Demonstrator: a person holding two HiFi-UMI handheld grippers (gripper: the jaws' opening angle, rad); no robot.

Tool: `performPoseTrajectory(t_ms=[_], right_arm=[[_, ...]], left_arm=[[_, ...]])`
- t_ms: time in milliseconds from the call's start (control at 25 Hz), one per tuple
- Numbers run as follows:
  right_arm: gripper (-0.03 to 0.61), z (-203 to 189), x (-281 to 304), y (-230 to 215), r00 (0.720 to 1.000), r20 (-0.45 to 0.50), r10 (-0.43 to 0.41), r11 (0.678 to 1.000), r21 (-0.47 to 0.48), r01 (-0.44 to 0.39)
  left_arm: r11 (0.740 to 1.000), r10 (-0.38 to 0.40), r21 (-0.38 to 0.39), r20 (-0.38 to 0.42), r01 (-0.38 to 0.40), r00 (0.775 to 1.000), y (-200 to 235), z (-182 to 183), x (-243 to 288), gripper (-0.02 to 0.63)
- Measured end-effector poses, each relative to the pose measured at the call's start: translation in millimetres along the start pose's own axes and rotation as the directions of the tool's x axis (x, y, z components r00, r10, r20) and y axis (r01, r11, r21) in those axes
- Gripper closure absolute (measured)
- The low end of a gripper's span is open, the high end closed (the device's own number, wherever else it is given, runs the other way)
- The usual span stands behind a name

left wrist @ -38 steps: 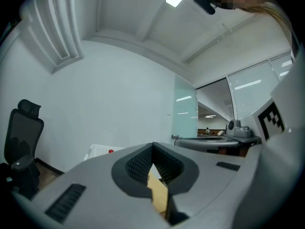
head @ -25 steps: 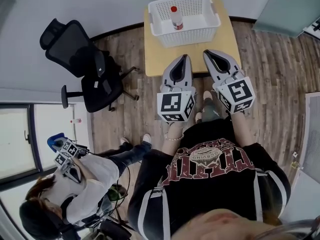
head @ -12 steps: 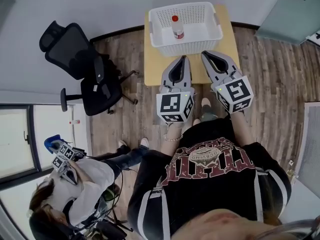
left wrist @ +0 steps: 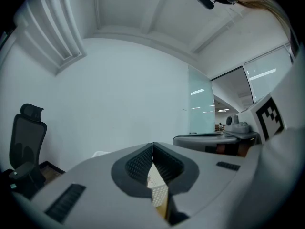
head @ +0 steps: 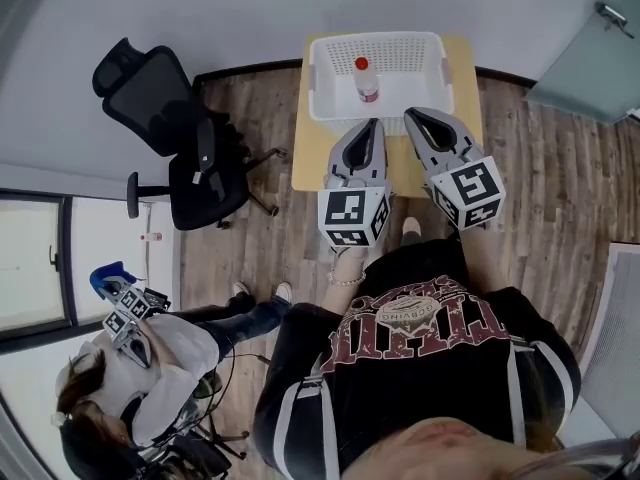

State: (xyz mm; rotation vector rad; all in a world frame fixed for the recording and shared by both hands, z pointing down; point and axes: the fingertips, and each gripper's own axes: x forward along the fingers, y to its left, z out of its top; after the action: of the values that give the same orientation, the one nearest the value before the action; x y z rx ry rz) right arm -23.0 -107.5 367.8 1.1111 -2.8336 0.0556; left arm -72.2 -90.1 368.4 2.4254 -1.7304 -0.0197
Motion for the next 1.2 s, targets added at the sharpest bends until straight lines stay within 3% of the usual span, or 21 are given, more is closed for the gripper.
performPoseTrajectory(t_ms=[560, 920, 1200], right_arm=[[0.560, -11.5, 37.2, -33.5, 0.993, -0.030, 0.114, 0.993, -0.010, -0.114], [0.560, -19.8, 57.4, -54.7, 0.993, -0.057, 0.099, 0.995, 0.006, -0.099], [0.560, -23.3, 84.4, -68.3, 0.996, -0.076, 0.051, 0.999, 0.017, -0.050]], left_arm=[[0.996, 0.077, -0.034, -0.009, -0.078, 0.997, 16.9, -10.5, 47.8, 0.566], [0.995, 0.085, -0.057, -0.028, -0.086, 0.996, 35.7, -13.8, 71.3, 0.566], [0.997, 0.049, -0.054, -0.067, -0.053, 0.997, 64.6, -18.0, 95.3, 0.566]])
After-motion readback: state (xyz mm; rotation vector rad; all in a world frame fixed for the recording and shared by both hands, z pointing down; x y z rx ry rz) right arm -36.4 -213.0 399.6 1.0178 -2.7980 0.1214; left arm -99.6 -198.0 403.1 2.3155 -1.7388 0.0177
